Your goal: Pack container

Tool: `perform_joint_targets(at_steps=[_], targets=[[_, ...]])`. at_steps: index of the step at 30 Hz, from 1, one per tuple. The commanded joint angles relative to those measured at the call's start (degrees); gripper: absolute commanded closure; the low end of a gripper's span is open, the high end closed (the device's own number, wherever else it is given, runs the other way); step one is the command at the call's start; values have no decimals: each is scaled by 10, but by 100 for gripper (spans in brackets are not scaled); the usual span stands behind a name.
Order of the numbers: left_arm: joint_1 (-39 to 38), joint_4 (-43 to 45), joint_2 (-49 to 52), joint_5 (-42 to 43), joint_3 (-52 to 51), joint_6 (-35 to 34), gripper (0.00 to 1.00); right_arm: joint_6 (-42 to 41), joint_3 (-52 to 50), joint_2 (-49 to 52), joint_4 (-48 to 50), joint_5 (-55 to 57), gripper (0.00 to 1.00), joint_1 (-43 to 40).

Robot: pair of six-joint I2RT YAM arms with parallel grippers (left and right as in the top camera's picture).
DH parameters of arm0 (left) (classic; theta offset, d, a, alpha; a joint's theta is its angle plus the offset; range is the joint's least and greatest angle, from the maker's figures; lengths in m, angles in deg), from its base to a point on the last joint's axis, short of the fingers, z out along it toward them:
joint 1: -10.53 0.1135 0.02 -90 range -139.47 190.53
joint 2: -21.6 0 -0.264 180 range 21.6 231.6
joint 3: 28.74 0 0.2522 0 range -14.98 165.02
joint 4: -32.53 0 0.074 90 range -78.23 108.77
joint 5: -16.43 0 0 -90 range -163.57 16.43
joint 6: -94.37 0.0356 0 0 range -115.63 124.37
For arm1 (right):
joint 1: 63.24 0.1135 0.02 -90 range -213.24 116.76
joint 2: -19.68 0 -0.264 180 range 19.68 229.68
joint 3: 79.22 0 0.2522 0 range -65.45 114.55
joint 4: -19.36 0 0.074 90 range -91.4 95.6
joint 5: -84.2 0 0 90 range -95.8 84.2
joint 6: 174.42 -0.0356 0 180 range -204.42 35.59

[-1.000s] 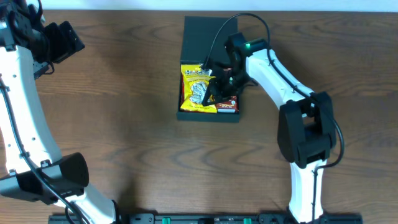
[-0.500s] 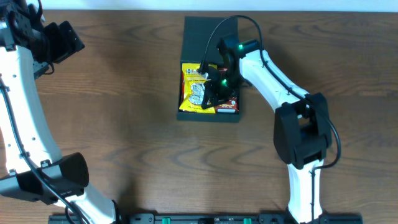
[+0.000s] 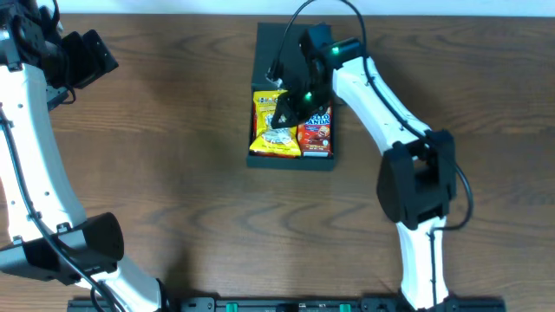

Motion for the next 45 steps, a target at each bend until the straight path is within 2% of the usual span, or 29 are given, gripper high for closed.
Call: perform_joint_targets(at_steps=[1,12,21,27,32,35,45], targets=[[1,-2,3,0,1,10,5,3,5,38,0,7,98,3],[1,-2,3,0,1,10,5,-7,10,57,0,1,98,2],[1,-2,3,0,1,10,5,28,135,44,-106,2,98,-5],[1,-2,3,-1,1,10,5,38,132,38,-133,52,98,28],[1,-2,3,-2,1,10,5,8,129,38,-128,126,98,51],[1,-1,3,-3,1,11,5,6,124,38,-136,131,98,52],[1,10,3,-2,1,11,5,-22,56,38,-87,179,98,56]])
